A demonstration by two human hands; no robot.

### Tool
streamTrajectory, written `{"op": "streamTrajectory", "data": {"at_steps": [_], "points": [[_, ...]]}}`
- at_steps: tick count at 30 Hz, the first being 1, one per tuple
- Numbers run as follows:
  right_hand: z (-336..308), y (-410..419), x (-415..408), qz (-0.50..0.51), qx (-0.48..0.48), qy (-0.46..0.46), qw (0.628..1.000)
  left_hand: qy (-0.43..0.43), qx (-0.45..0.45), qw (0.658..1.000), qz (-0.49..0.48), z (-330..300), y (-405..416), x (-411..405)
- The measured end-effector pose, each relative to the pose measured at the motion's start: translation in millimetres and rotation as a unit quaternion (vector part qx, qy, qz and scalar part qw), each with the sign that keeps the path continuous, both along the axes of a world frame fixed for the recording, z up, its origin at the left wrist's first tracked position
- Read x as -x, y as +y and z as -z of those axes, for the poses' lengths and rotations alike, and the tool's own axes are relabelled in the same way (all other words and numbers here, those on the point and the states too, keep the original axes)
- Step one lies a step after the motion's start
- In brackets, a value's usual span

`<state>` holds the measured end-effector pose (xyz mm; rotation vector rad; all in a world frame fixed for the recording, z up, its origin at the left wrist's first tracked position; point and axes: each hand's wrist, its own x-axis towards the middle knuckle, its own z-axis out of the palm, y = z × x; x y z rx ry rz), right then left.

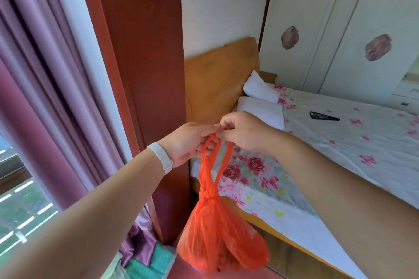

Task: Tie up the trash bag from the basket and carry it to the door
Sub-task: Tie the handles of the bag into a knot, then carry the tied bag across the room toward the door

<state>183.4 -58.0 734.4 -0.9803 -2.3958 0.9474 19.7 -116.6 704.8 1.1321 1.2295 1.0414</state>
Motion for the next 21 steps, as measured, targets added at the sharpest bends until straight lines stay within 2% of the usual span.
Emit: {"op": "streamTrajectory", "data": {"at_steps": [7, 12, 16, 21], "points": [[26.4, -2.1, -43.3, 0.105, 0.049, 0.094, 0.989, -0.039, 0.012, 0.999, 0.033, 12.3, 15.7, -41.1], [34.2, -9.4, -85.4, 0.132, 0.097, 0.112, 0.98, -0.004, 0.021, 1.0, 0.003, 11.4, 21.8, -80.9], [36.3, -16.4, -130.0, 0.166, 0.123, 0.116, 0.971, -0.032, 0.034, 0.999, -0.023, -2.4, 27.7, -119.9], [42.6, -26.6, -201.2, 0.2, 0.129, 0.122, 0.964, -0.055, -0.012, 0.998, -0.006, -35.9, 24.9, -186.4]]}}
